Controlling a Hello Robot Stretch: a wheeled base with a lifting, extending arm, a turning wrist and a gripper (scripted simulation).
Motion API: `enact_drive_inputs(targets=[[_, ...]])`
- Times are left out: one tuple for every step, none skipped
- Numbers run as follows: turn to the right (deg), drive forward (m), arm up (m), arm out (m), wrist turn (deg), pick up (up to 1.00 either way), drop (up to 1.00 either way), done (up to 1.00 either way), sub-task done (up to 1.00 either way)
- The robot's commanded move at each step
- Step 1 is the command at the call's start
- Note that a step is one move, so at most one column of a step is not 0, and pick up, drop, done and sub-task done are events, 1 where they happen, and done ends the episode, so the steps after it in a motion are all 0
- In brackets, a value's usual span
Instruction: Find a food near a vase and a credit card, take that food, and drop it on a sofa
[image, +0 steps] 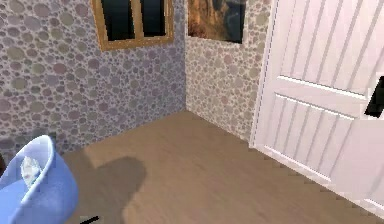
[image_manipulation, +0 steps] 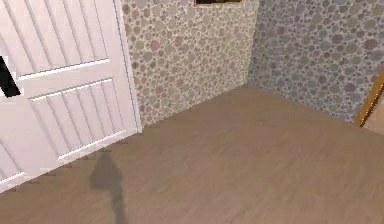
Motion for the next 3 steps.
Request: enact_drive_inputs(targets=[[-3.0, 0.0, 0.0, 0.0, 0.0, 0.0, 0.0, 0.0, 0.0], [0.0, 0.4, 0.0, 0.0, 0.0, 0.0, 0.0, 0.0, 0.0], [-45.0, 0.0, 0.0, 0.0, 0.0, 0.0, 0.0, 0.0, 0.0]])
